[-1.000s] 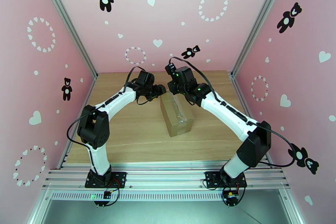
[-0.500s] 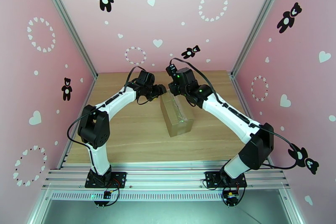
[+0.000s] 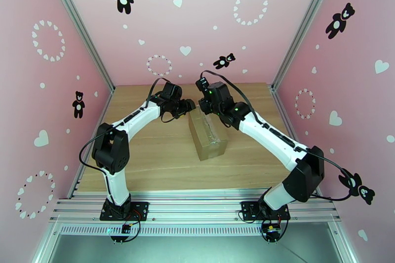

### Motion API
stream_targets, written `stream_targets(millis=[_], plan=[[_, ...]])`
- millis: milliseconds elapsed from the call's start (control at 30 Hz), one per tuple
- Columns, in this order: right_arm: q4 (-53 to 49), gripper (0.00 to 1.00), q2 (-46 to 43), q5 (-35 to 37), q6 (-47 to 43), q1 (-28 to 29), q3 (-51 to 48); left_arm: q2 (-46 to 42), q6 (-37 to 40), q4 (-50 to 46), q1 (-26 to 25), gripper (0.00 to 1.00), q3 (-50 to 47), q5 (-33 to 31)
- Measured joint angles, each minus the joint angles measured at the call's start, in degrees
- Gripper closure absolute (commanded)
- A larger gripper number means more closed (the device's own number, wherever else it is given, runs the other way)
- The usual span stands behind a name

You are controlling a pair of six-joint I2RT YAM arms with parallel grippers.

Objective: Unpack the express box

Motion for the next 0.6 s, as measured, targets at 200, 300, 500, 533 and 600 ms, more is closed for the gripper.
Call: stream_targets(millis=[200,300,500,533,600], plan=[[1.6,1.0,-0.8,-0.1,-0.2,0.0,-1.8,1.4,1.0,-2.6,0.0,0.3,4.0,0.0],[2.0,1.0,-1.0,-0.1,-0.2,0.1,-2.4,3.0,1.7,-3.3,-0.2,0.3,6.3,0.0],[2.3,1.0,-1.1,0.0,-0.2,0.1,-2.6,5.5,2.8,-4.3,-0.7,0.3,8.0,0.7],[2.3,1.0,-1.1,0.0,-0.2,0.1,-2.7,5.8,2.8,-4.3,-0.7,0.31,8.3,1.1],[2.3,1.0,-1.1,0.0,-0.2,0.1,-2.9,6.1,2.8,-4.4,-0.7,0.31,8.6,1.4]])
